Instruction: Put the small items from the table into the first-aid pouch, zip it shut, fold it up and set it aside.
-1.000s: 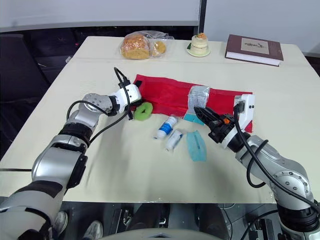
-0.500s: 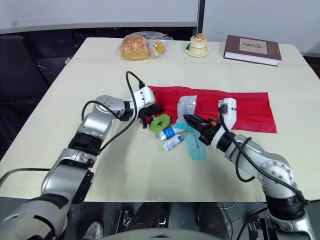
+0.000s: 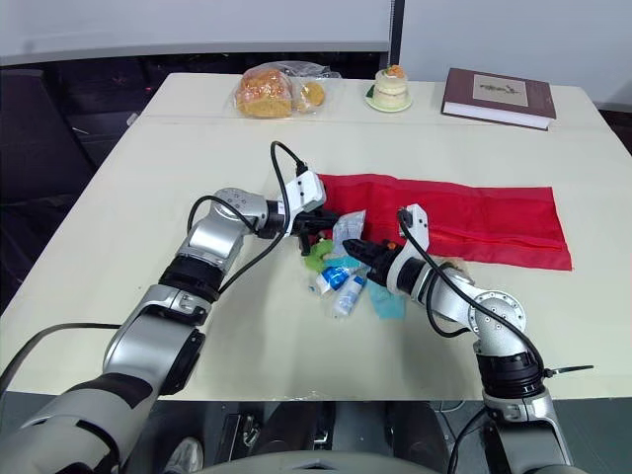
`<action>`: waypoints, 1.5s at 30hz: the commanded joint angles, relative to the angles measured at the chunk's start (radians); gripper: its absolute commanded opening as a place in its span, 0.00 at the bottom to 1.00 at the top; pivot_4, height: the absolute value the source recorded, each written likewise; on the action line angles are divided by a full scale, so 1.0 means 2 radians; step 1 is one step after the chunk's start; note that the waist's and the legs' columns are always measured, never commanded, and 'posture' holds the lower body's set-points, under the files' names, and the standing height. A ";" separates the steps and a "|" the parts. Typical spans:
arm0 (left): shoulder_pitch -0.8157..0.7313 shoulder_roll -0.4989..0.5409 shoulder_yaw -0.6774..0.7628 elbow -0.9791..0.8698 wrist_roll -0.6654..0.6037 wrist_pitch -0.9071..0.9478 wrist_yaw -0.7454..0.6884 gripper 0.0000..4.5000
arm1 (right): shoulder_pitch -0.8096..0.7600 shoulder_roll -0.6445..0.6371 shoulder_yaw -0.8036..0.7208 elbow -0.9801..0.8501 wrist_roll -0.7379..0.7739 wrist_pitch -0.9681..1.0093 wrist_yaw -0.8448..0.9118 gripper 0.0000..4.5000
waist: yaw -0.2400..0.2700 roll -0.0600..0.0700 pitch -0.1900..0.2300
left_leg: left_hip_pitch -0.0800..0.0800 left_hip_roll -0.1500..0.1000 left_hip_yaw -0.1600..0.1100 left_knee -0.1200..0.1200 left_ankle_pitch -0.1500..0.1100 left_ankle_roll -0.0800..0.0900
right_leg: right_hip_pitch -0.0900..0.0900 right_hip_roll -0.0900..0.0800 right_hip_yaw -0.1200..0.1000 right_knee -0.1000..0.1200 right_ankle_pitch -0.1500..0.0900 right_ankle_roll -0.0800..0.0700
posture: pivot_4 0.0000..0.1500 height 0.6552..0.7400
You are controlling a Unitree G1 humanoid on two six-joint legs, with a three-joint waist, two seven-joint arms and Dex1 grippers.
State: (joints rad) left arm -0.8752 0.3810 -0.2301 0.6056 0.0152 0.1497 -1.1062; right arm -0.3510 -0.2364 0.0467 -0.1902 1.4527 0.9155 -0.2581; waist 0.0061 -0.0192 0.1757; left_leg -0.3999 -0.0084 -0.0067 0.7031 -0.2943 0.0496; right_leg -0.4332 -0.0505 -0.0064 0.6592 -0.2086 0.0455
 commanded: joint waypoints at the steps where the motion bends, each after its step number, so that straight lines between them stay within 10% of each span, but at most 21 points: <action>1: -0.007 -0.003 0.012 -0.020 -0.018 0.001 -0.003 0.00 | 0.002 0.012 -0.008 0.004 -0.005 0.008 -0.005 0.01 | -0.001 0.000 0.000 | 0.000 0.000 0.000 0.000 0.000 0.000 | 0.000 0.000 0.000 0.000 0.000 0.000 | 1.00 0.87; 45: 0.073 0.008 0.011 -0.167 -0.083 0.108 -0.014 0.00 | -0.067 0.163 -0.114 0.112 -0.091 -0.090 -0.006 0.01 | -0.012 0.001 0.000 | 0.001 0.000 0.000 0.000 0.000 0.000 | 0.000 0.000 0.001 0.001 0.000 0.000 | 1.00 0.87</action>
State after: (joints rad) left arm -0.7390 0.4023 -0.1942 0.2999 -0.1244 0.3653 -1.1079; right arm -0.4692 0.0982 -0.1963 0.0861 1.3162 0.7563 -0.3013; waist -0.0172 -0.0176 0.1757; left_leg -0.3989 -0.0079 -0.0062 0.7025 -0.2941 0.0492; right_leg -0.4341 -0.0499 -0.0052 0.6606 -0.2087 0.0454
